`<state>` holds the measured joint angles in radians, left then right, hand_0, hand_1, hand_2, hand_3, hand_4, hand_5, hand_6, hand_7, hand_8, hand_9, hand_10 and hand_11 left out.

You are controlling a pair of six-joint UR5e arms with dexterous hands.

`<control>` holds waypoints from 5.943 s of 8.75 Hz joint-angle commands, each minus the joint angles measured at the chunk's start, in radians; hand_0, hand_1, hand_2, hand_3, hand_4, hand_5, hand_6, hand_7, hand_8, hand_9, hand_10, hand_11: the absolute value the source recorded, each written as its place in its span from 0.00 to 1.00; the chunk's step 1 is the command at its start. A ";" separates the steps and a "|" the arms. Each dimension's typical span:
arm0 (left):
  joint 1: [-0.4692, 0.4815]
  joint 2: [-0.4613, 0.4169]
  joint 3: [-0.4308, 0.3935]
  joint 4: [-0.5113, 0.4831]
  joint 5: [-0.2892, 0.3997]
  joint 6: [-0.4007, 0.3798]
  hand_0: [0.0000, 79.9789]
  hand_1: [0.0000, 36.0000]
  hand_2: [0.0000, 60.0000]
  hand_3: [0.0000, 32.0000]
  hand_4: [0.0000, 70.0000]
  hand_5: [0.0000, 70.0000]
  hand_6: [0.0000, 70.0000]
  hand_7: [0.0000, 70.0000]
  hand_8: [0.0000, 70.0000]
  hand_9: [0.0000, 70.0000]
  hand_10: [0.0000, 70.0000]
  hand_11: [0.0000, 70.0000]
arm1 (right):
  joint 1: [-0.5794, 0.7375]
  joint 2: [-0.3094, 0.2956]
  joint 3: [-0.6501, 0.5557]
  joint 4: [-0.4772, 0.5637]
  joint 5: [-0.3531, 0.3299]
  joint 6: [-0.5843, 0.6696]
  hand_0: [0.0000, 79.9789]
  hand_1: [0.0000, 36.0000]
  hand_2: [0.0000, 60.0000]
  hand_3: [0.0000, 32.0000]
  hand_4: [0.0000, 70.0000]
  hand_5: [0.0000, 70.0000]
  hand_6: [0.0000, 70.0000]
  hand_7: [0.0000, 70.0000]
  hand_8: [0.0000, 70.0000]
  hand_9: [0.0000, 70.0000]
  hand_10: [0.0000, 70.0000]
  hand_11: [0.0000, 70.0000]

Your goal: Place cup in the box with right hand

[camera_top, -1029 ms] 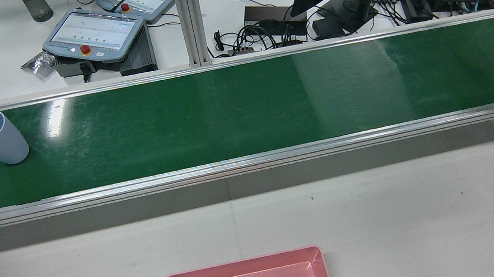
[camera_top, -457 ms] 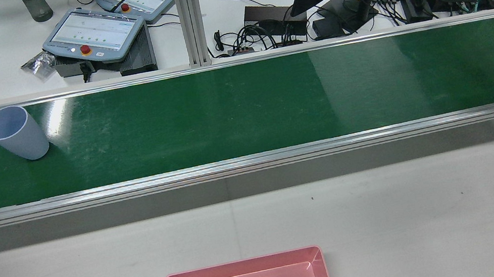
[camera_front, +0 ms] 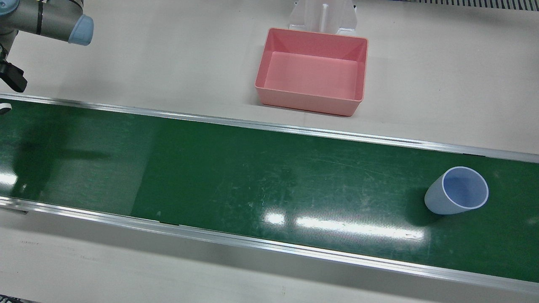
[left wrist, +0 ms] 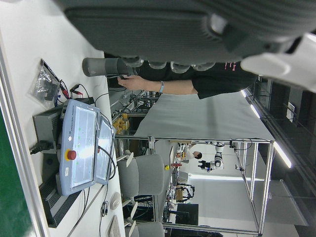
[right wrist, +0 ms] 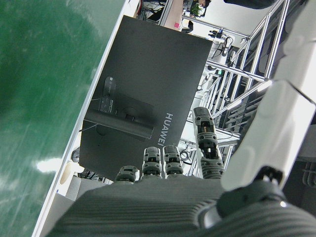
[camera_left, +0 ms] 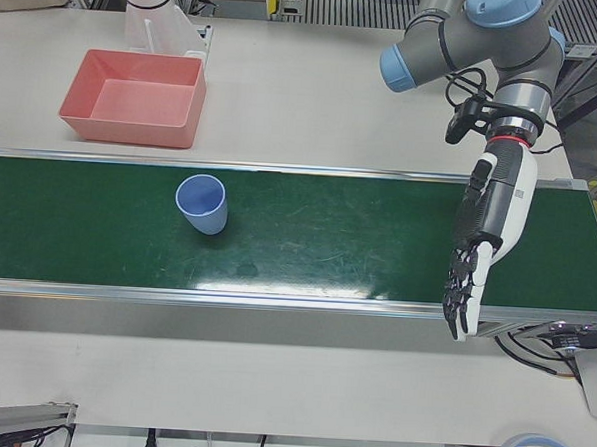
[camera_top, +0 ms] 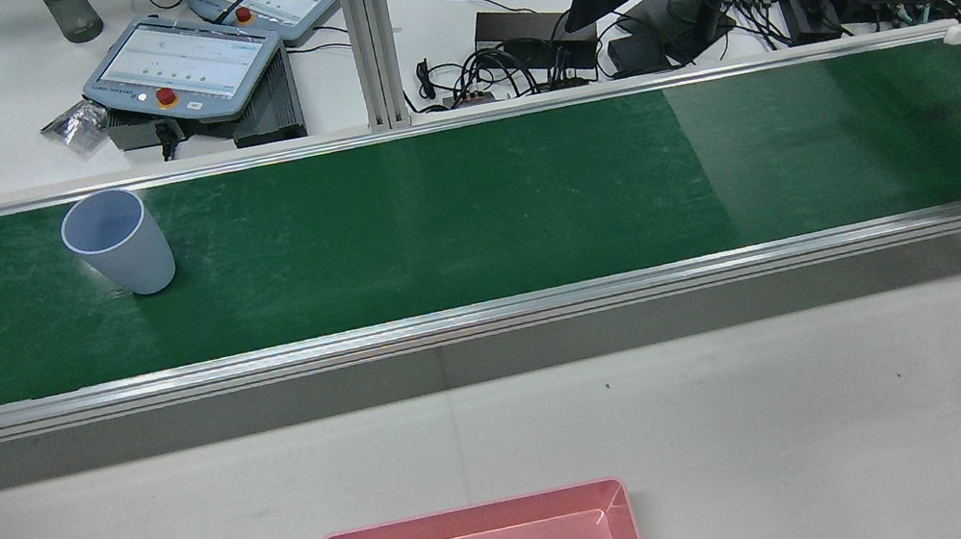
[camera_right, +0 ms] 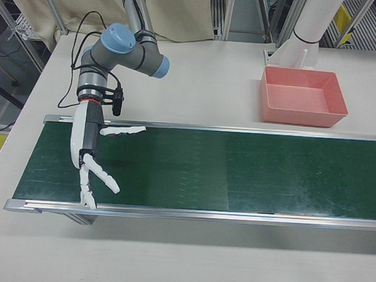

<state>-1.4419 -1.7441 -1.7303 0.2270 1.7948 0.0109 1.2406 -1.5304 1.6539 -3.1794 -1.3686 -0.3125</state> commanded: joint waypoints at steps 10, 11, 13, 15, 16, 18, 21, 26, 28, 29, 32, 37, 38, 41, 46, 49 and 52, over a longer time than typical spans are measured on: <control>0.000 0.000 0.000 0.000 0.000 0.001 0.00 0.00 0.00 0.00 0.00 0.00 0.00 0.00 0.00 0.00 0.00 0.00 | -0.001 -0.001 0.018 0.001 0.000 0.027 0.57 0.19 0.06 0.00 0.28 0.05 0.07 0.29 0.09 0.20 0.03 0.05; 0.000 0.000 0.000 0.000 0.000 0.001 0.00 0.00 0.00 0.00 0.00 0.00 0.00 0.00 0.00 0.00 0.00 0.00 | 0.000 -0.002 0.018 0.001 0.000 0.027 0.57 0.18 0.06 0.00 0.28 0.04 0.07 0.29 0.09 0.20 0.03 0.05; 0.000 0.000 0.000 0.000 0.000 0.000 0.00 0.00 0.00 0.00 0.00 0.00 0.00 0.00 0.00 0.00 0.00 0.00 | -0.004 -0.002 0.018 0.001 -0.003 0.013 0.57 0.19 0.06 0.00 0.27 0.05 0.07 0.29 0.09 0.19 0.03 0.05; 0.000 0.000 0.000 0.000 0.000 0.000 0.00 0.00 0.00 0.00 0.00 0.00 0.00 0.00 0.00 0.00 0.00 0.00 | -0.016 -0.004 0.015 0.001 -0.001 0.009 0.56 0.22 0.11 0.00 0.18 0.05 0.06 0.26 0.07 0.17 0.02 0.05; 0.000 0.000 0.000 0.000 0.000 0.001 0.00 0.00 0.00 0.00 0.00 0.00 0.00 0.00 0.00 0.00 0.00 0.00 | -0.020 -0.004 0.017 0.001 0.002 -0.002 0.58 0.16 0.00 0.00 0.21 0.05 0.06 0.25 0.07 0.16 0.02 0.05; 0.000 0.000 0.000 0.000 0.000 0.000 0.00 0.00 0.00 0.00 0.00 0.00 0.00 0.00 0.00 0.00 0.00 0.00 | -0.018 -0.026 0.017 0.004 0.006 -0.069 0.58 0.15 0.00 0.00 0.22 0.05 0.06 0.26 0.07 0.17 0.03 0.05; 0.000 0.000 0.000 0.000 0.000 0.001 0.00 0.00 0.00 0.00 0.00 0.00 0.00 0.00 0.00 0.00 0.00 0.00 | -0.020 -0.037 0.017 0.029 0.008 -0.086 0.57 0.18 0.05 0.04 0.12 0.05 0.05 0.18 0.07 0.15 0.04 0.07; 0.000 0.000 0.000 0.000 0.000 0.001 0.00 0.00 0.00 0.00 0.00 0.00 0.00 0.00 0.00 0.00 0.00 0.00 | -0.023 -0.034 0.021 0.045 0.013 -0.086 0.55 0.24 0.17 0.02 0.11 0.05 0.06 0.20 0.08 0.17 0.04 0.07; 0.000 0.000 0.000 0.000 0.000 0.000 0.00 0.00 0.00 0.00 0.00 0.00 0.00 0.00 0.00 0.00 0.00 0.00 | -0.024 -0.034 0.021 0.065 0.022 -0.088 0.57 0.15 0.00 0.04 0.12 0.05 0.05 0.19 0.08 0.16 0.05 0.09; 0.000 0.000 0.000 0.000 0.000 0.001 0.00 0.00 0.00 0.00 0.00 0.00 0.00 0.00 0.00 0.00 0.00 0.00 | -0.042 -0.034 0.018 0.094 0.054 -0.088 0.56 0.17 0.05 0.04 0.12 0.05 0.05 0.19 0.08 0.16 0.05 0.08; 0.000 0.000 0.000 0.000 0.000 0.001 0.00 0.00 0.00 0.00 0.00 0.00 0.00 0.00 0.00 0.00 0.00 0.00 | -0.084 -0.036 0.017 0.138 0.089 -0.086 0.57 0.13 0.00 0.06 0.09 0.05 0.05 0.15 0.08 0.16 0.05 0.09; 0.000 0.000 0.000 0.000 0.000 0.000 0.00 0.00 0.00 0.00 0.00 0.00 0.00 0.00 0.00 0.00 0.00 0.00 | -0.130 -0.034 0.044 0.128 0.092 -0.086 0.55 0.20 0.13 0.00 0.17 0.05 0.06 0.24 0.07 0.17 0.04 0.07; 0.000 0.000 0.000 0.000 0.000 0.001 0.00 0.00 0.00 0.00 0.00 0.00 0.00 0.00 0.00 0.00 0.00 0.00 | -0.132 -0.034 0.046 0.128 0.092 -0.086 0.57 0.15 0.01 0.00 0.21 0.05 0.06 0.25 0.07 0.17 0.03 0.06; 0.000 0.000 0.000 0.002 0.000 0.000 0.00 0.00 0.00 0.00 0.00 0.00 0.00 0.00 0.00 0.00 0.00 0.00 | -0.162 -0.031 0.047 0.128 0.092 -0.089 0.57 0.15 0.00 0.00 0.20 0.05 0.06 0.25 0.07 0.16 0.03 0.07; 0.000 0.000 -0.002 0.002 0.000 0.001 0.00 0.00 0.00 0.00 0.00 0.00 0.00 0.00 0.00 0.00 0.00 0.00 | -0.193 -0.022 0.049 0.128 0.094 -0.094 0.57 0.15 0.01 0.00 0.20 0.05 0.06 0.25 0.07 0.16 0.04 0.07; 0.000 0.000 -0.002 0.002 0.000 0.000 0.00 0.00 0.00 0.00 0.00 0.00 0.00 0.00 0.00 0.00 0.00 0.00 | -0.216 -0.022 0.065 0.130 0.095 -0.108 0.54 0.22 0.20 0.00 0.17 0.04 0.06 0.26 0.07 0.17 0.04 0.07; 0.000 0.000 -0.002 0.000 0.000 0.000 0.00 0.00 0.00 0.00 0.00 0.00 0.00 0.00 0.00 0.00 0.00 0.00 | -0.292 -0.022 0.110 0.128 0.169 -0.112 0.55 0.20 0.14 0.00 0.20 0.04 0.07 0.28 0.07 0.17 0.04 0.07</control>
<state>-1.4419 -1.7441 -1.7318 0.2280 1.7948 0.0109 1.0064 -1.5524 1.7323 -3.0506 -1.2542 -0.4215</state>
